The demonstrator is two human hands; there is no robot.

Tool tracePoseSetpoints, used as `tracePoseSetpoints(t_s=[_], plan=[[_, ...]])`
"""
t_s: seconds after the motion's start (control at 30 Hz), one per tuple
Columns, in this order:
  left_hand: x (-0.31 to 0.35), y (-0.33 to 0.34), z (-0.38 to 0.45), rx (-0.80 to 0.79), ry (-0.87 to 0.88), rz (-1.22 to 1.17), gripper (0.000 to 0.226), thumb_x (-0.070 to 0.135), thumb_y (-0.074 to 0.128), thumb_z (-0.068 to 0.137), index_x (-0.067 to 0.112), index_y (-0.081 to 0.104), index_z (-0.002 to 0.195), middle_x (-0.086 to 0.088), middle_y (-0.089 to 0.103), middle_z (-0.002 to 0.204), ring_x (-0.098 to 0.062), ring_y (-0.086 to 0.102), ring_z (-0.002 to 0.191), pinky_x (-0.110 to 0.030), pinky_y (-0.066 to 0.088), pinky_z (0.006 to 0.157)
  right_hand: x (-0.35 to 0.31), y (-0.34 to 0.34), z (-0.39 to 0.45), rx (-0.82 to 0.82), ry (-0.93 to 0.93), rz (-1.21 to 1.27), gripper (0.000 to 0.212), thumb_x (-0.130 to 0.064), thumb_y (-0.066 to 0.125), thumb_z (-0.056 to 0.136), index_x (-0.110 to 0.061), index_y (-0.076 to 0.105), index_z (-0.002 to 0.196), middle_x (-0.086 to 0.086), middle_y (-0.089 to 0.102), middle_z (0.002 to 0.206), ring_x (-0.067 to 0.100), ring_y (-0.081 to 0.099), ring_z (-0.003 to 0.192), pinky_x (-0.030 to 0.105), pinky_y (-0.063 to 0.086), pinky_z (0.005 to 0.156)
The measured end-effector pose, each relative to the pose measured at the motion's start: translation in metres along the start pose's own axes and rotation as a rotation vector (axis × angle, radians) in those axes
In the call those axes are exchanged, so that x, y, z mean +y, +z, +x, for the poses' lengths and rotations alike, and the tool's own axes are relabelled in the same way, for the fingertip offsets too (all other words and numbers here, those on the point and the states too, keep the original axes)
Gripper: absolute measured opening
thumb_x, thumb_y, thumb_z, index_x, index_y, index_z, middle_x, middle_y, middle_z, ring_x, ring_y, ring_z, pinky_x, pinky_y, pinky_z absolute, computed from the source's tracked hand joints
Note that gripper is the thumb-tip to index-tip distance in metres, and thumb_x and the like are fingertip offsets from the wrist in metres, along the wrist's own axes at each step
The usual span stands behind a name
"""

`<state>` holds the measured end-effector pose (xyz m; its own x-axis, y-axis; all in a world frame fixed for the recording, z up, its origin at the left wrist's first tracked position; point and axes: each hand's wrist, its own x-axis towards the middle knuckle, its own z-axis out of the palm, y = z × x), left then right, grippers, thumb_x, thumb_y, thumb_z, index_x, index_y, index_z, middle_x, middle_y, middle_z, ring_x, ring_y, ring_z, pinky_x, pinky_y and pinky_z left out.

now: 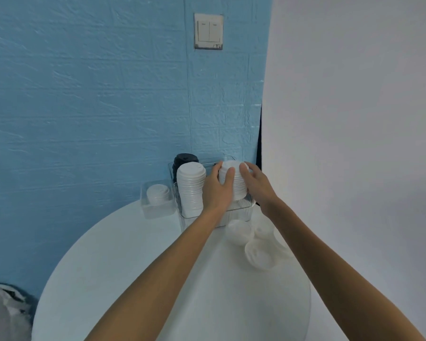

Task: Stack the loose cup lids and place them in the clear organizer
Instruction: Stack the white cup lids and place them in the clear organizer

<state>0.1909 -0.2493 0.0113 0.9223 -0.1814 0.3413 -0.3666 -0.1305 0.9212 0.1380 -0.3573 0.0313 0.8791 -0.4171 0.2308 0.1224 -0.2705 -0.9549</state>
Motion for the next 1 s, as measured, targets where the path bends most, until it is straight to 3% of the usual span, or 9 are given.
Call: tracePoseSetpoints(t_s=[0.07,0.17,0.23,0.37,0.5,0.63,0.77,0.87,1.0], plan=[[-0.002,-0.001,0.0,-0.022,0.035,0.035,0.057,0.053,0.054,0.1,0.029,0.044,0.151,0.004,0.058,0.143,-0.019,0.057,0.125,-0.048,0.055,0.101,0.002,-0.002,0.003,-0.002,-0.004,-0.017,0.042,-0.047,0.048,0.105,-0.024,0.049,0.14,-0.015,0.062,0.112,-0.002,0.061,0.098,0.015,0.049,0.074],[-0.009,0.0,0.002,-0.046,0.054,0.092,0.06,0.053,0.053,0.101,0.027,0.041,0.153,0.002,0.057,0.146,-0.02,0.056,0.128,-0.047,0.053,0.104,0.007,-0.003,0.008,-0.009,-0.003,-0.075,0.046,-0.055,0.048,0.102,-0.032,0.043,0.141,-0.005,0.059,0.123,0.012,0.061,0.11,0.031,0.052,0.093],[-0.014,0.001,0.003,-0.046,0.054,0.153,0.061,0.052,0.053,0.102,0.025,0.04,0.155,0.0,0.055,0.148,-0.021,0.053,0.133,-0.045,0.047,0.11,0.013,-0.002,0.008,-0.014,-0.008,-0.106,0.038,-0.056,0.048,0.102,-0.035,0.043,0.133,-0.001,0.057,0.124,0.018,0.06,0.112,0.038,0.052,0.096],[-0.025,0.005,0.002,-0.002,0.062,0.304,0.061,0.052,0.051,0.102,0.02,0.041,0.154,-0.004,0.053,0.152,-0.023,0.047,0.14,-0.043,0.034,0.118,0.029,0.0,0.008,-0.017,-0.018,-0.159,0.047,-0.063,0.048,0.098,-0.033,0.047,0.134,0.003,0.06,0.129,0.02,0.061,0.11,0.05,0.053,0.101],[-0.032,0.008,-0.001,-0.016,0.094,0.313,0.061,0.046,0.051,0.105,0.017,0.036,0.157,-0.004,0.046,0.156,-0.021,0.042,0.144,-0.036,0.032,0.119,0.034,0.003,0.006,0.0,-0.004,-0.173,0.046,-0.056,0.046,0.102,-0.029,0.046,0.14,0.004,0.058,0.135,0.019,0.06,0.109,0.049,0.053,0.101],[-0.035,0.009,-0.004,0.013,0.156,0.444,0.061,0.048,0.047,0.105,0.022,0.033,0.158,0.0,0.046,0.157,-0.02,0.041,0.144,-0.038,0.033,0.118,0.036,0.006,0.005,0.005,0.002,-0.178,0.044,-0.051,0.046,0.104,-0.028,0.047,0.141,0.003,0.057,0.136,0.023,0.061,0.115,0.048,0.053,0.101],[-0.041,0.012,-0.007,0.021,0.183,0.624,0.053,0.049,0.041,0.107,0.02,0.043,0.151,-0.002,0.052,0.151,-0.023,0.044,0.14,-0.039,0.033,0.116,0.038,0.01,0.007,0.029,-0.058,-0.288,0.04,-0.037,0.046,0.107,-0.017,0.049,0.142,0.001,0.059,0.13,0.015,0.055,0.113,0.03,0.043,0.095],[-0.048,0.014,-0.009,-0.033,0.171,0.629,0.054,0.042,0.037,0.11,0.013,0.038,0.154,-0.008,0.043,0.159,-0.025,0.033,0.151,-0.038,0.028,0.122,0.045,0.016,0.013,0.041,-0.055,-0.357,0.042,-0.033,0.045,0.108,-0.014,0.049,0.145,0.006,0.055,0.143,0.021,0.051,0.13,0.036,0.04,0.108],[-0.047,0.014,-0.008,-0.081,0.2,0.715,0.052,0.037,0.033,0.111,0.008,0.04,0.154,-0.009,0.04,0.161,-0.027,0.023,0.155,-0.035,0.018,0.126,0.05,0.02,0.017,0.0,0.03,-0.418,0.043,-0.03,0.039,0.11,-0.011,0.048,0.147,0.009,0.056,0.145,0.027,0.05,0.134,0.038,0.037,0.11]])
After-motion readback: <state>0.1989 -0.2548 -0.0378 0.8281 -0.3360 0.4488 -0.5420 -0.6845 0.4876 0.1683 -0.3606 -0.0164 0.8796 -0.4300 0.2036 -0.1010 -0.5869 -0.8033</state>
